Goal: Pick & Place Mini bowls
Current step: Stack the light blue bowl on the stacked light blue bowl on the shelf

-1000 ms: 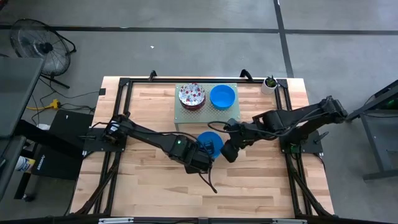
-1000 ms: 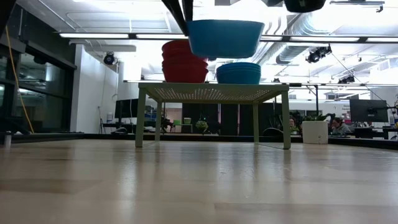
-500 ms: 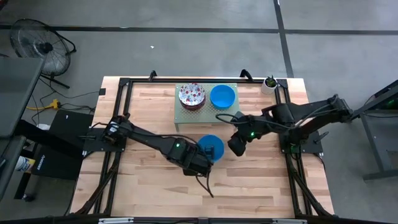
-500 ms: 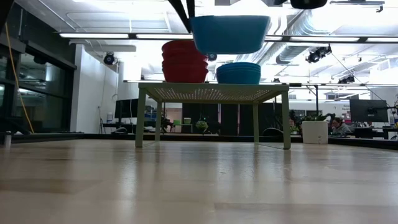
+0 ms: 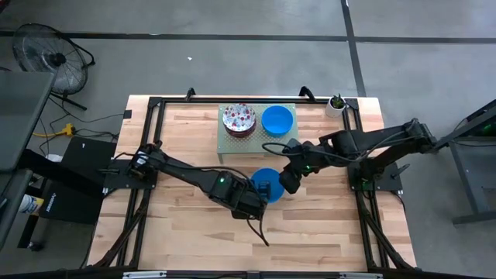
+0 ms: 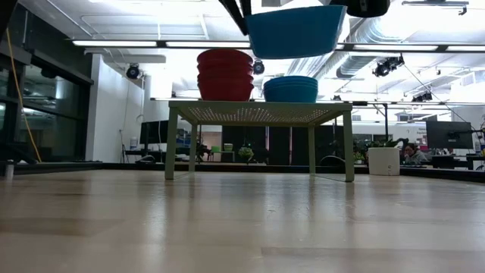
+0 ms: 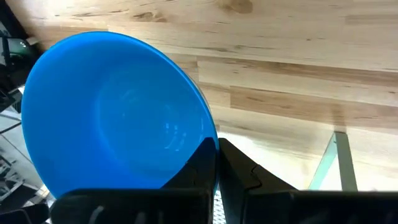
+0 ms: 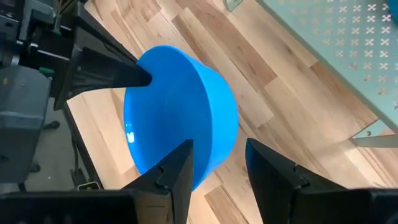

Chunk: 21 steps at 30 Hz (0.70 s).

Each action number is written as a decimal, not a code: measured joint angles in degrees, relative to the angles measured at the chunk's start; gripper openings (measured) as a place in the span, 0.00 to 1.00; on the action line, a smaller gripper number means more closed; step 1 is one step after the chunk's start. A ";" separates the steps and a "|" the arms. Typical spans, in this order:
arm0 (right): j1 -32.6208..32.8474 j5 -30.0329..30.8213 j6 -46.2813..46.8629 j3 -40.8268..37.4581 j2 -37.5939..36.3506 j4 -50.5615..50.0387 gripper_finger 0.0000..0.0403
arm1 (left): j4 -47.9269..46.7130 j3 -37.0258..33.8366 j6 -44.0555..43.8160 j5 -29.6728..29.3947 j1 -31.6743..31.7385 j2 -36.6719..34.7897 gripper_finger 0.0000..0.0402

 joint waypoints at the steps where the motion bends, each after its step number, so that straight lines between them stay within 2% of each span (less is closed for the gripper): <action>1: 0.00 -0.02 -0.46 0.00 0.00 0.00 0.33 | 0.03 0.00 0.06 0.00 0.00 0.00 0.00; 10: 0.02 -1.95 -3.37 0.00 1.62 -0.93 0.33 | 2.71 0.00 3.28 -0.60 0.02 0.02 0.00; 21: 0.02 -1.68 -2.43 0.00 4.55 -2.79 0.32 | 3.90 0.00 3.42 -0.61 0.02 0.07 0.00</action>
